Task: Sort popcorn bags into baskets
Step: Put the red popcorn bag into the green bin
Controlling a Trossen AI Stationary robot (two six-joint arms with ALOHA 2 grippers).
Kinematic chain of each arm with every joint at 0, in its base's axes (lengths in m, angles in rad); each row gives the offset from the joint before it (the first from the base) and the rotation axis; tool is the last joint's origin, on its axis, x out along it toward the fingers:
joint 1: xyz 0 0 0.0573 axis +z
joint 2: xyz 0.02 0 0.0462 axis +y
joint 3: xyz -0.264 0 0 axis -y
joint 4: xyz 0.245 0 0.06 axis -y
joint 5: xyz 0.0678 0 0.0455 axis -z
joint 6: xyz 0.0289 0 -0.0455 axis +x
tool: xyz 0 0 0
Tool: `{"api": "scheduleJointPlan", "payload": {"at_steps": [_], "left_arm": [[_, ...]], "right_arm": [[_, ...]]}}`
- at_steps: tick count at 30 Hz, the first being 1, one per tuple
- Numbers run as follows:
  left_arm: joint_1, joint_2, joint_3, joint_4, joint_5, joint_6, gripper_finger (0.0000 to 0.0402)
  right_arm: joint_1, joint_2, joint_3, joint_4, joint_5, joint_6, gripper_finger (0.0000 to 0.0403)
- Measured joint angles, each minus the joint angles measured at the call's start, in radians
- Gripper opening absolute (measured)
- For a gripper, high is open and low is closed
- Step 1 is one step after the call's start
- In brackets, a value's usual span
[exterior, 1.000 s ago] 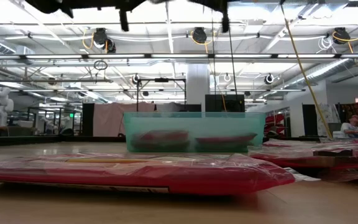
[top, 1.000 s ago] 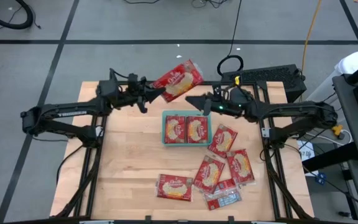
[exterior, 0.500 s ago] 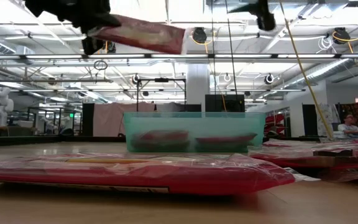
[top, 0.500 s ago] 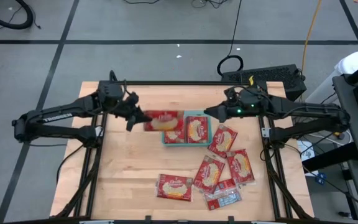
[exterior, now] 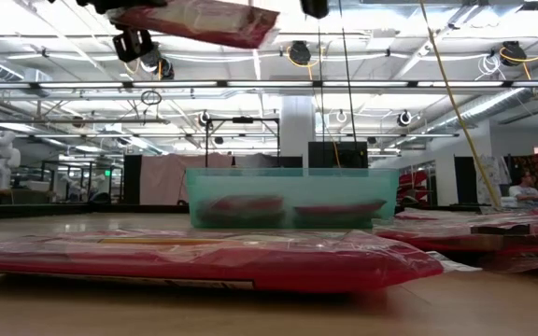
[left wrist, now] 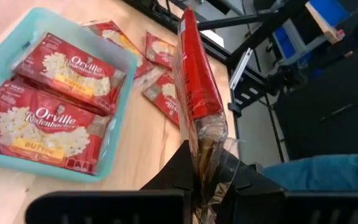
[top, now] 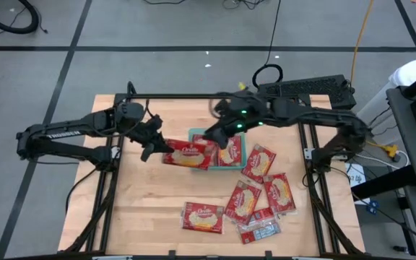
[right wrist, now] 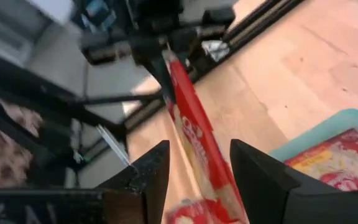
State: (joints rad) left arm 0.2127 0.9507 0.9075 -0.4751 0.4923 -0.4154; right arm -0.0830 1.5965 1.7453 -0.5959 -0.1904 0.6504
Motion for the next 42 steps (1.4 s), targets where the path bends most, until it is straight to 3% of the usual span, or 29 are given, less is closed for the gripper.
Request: {"api": "scheduleJointPlan", "payload": {"at_steps": [5,13,20,30,35,42], "left_arm": [[-0.001,0.024,0.015,-0.054,0.0,0.014,0.0021],[-0.034,0.054,0.015,-0.053,0.005,0.022,0.0021],[-0.042,0.059,0.016,-0.053,-0.003,0.044,0.0021],[-0.041,0.06,0.015,-0.054,-0.014,0.059,0.0021],[-0.041,0.06,0.015,-0.051,-0.018,0.073,0.0021],[-0.042,0.06,0.015,-0.05,-0.066,0.094,0.0024]], "right_arm": [[0.0,0.138,0.124,-0.045,-0.075,-0.131,0.0162],[0.0,0.238,0.158,-0.048,-0.082,-0.279,0.0162],[-0.018,0.234,0.138,-0.038,-0.181,-0.397,0.0148],[-0.034,0.237,0.0,0.087,-0.257,-0.376,0.012],[-0.034,0.235,-0.044,0.195,-0.31,-0.333,0.0091],[-0.035,0.236,-0.072,0.204,-0.31,-0.308,0.001]]}}
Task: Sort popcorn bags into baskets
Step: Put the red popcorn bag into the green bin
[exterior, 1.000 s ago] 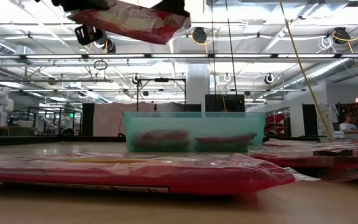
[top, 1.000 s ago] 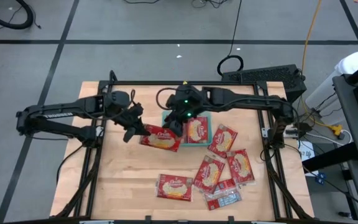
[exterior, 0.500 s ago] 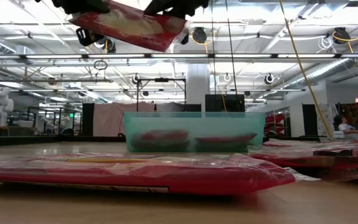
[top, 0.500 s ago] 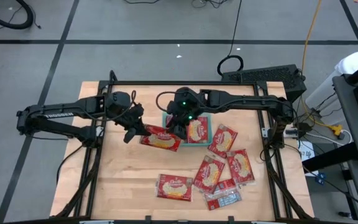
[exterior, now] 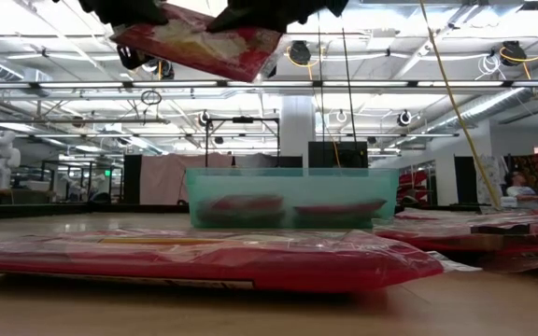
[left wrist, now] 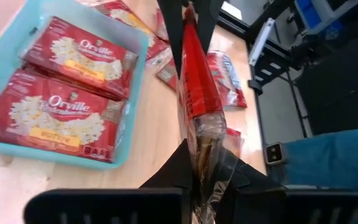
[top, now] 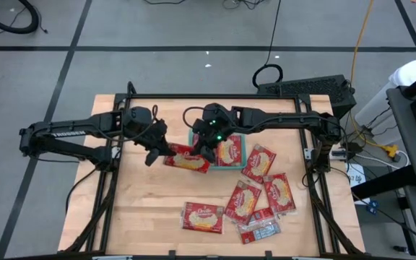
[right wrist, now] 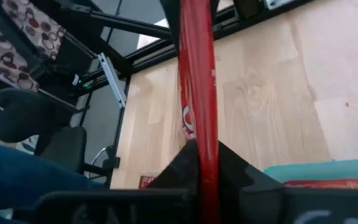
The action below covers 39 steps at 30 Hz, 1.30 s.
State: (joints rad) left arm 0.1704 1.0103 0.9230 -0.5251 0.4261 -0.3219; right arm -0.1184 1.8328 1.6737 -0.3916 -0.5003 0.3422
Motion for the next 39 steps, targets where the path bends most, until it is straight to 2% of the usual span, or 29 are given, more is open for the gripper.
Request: {"api": "scheduleJointPlan", "payload": {"at_steps": [2,5,8,11,15,18,23,32,36,39], "left_arm": [[0.0,0.0,0.0,-0.002,-0.039,-0.001,0.0035],[-0.012,-0.002,0.0,0.009,-0.131,-0.003,0.0079],[-0.025,-0.007,0.001,0.011,-0.245,0.0,0.0145],[-0.018,-0.01,0.001,0.009,-0.358,-0.063,0.0216],[0.009,-0.011,0.001,0.001,-0.392,-0.103,0.0286],[0.033,-0.011,0.001,-0.001,-0.4,-0.106,0.0311],[0.066,-0.013,0.001,-0.006,-0.4,-0.141,0.0303],[0.07,-0.018,0.001,-0.023,-0.398,-0.187,0.0251],[0.07,-0.018,0.001,-0.024,-0.398,-0.198,0.0235],[0.068,-0.018,0.001,-0.025,-0.397,-0.219,0.0225]], "right_arm": [[0.0,0.0,-0.002,-0.002,0.007,0.041,0.0011],[-0.006,-0.009,-0.002,-0.026,0.011,0.11,0.0015],[-0.012,-0.034,-0.003,-0.086,0.043,0.17,0.0008],[-0.021,-0.067,-0.003,-0.164,0.103,0.23,0.0006],[-0.035,-0.114,-0.004,-0.278,0.223,0.3,0.0009],[-0.044,-0.164,-0.033,-0.314,0.286,0.341,0.001],[-0.046,-0.283,-0.191,-0.271,0.425,0.527,0.001],[-0.03,-0.53,-0.628,0.061,0.695,0.909,0.001],[-0.003,-0.573,-0.787,0.226,0.768,0.987,0.0006],[0.021,-0.566,-0.835,0.244,0.799,1.031,0.0006]]}}
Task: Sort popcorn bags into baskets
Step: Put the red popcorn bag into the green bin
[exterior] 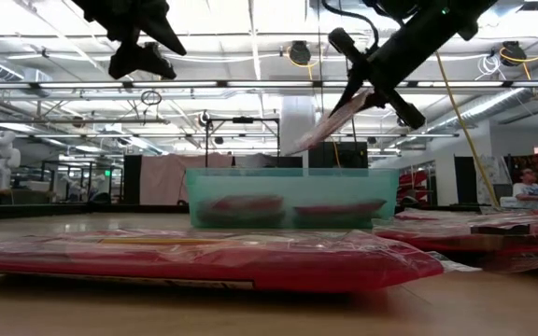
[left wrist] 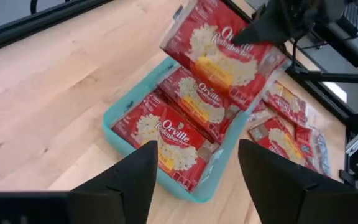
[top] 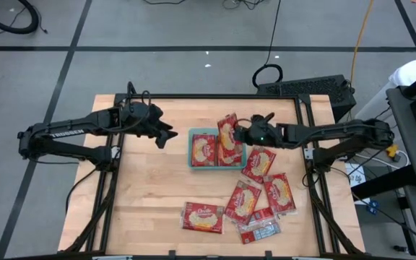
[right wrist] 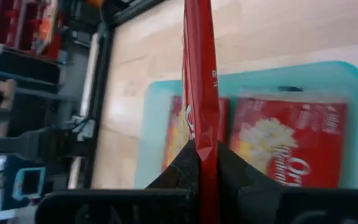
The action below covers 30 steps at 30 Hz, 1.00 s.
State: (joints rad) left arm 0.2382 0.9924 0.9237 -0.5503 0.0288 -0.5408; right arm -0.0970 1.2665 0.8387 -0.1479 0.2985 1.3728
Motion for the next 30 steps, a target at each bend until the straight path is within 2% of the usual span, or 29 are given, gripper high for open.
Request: {"api": "scheduleJointPlan", "payload": {"at_steps": [5,11,15,18,23,26,30], "left_arm": [[-0.009,0.0,0.0,0.001,0.0,-0.035,0.021],[-0.009,0.002,0.0,0.004,-0.009,-0.026,0.0195],[-0.009,0.005,0.0,0.005,-0.013,-0.026,0.0187],[-0.011,0.005,0.0,0.005,-0.015,-0.038,0.0184],[-0.011,0.005,0.0,0.009,-0.015,-0.03,0.0187],[-0.011,0.005,0.0,0.009,-0.015,-0.014,0.0188],[-0.011,0.005,0.0,0.01,-0.019,-0.011,0.0181]], "right_arm": [[0.042,0.012,-0.006,-0.036,0.096,0.069,0.0006],[0.05,0.012,-0.012,-0.013,0.12,0.071,0.0006],[0.045,0.013,-0.064,0.118,0.111,0.005,0.001],[0.045,0.013,-0.112,0.265,0.106,0.016,0.0014],[0.033,0.012,-0.187,0.485,0.011,0.063,0.0015],[0.035,0.012,-0.199,0.46,0.023,0.09,0.0014],[0.055,0.012,-0.199,0.378,0.103,0.16,0.0006]]}}
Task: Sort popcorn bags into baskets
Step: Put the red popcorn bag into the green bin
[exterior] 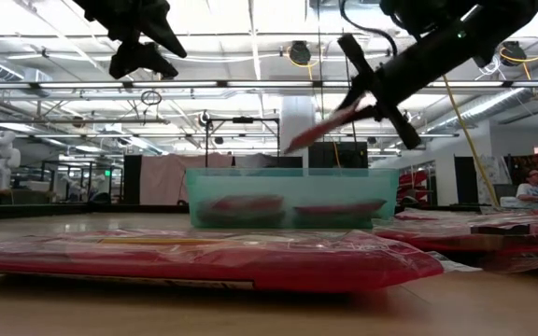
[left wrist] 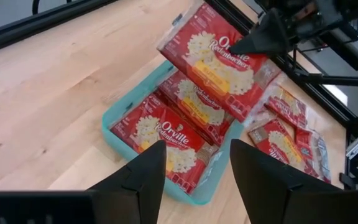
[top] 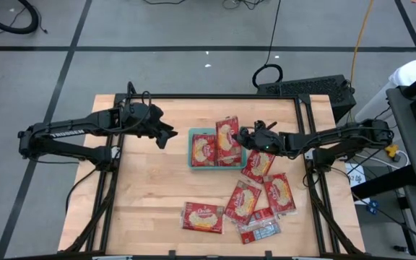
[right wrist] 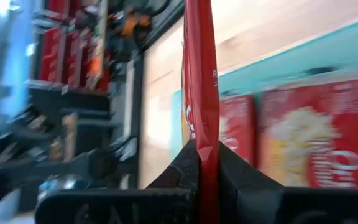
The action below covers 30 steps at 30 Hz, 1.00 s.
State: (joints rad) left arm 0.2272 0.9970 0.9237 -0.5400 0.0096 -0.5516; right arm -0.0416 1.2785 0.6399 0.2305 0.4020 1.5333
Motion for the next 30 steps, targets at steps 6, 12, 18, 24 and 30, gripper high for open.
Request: {"api": "scheduleJointPlan", "payload": {"at_steps": [6,12,18,24,30], "left_arm": [[0.0,0.0,0.0,0.002,-0.004,0.0,0.0168],[0.0,0.0,0.0,0.019,-0.004,0.03,0.0158],[0.001,0.0,-0.001,0.021,-0.014,0.048,0.0157],[0.001,0.0,-0.001,0.02,-0.034,0.06,0.0156],[0.001,0.0,-0.001,0.019,-0.041,0.056,0.0157]], "right_arm": [[0.04,-0.005,0.012,-0.071,0.092,0.061,0.0005],[0.056,-0.005,0.053,-0.196,0.117,0.068,0.0005],[0.048,0.001,0.055,-0.214,0.151,0.101,0.0005],[0.048,0.014,0.056,-0.201,0.124,0.145,0.0006],[0.072,0.014,0.057,-0.267,0.121,0.154,0.0007]]}}
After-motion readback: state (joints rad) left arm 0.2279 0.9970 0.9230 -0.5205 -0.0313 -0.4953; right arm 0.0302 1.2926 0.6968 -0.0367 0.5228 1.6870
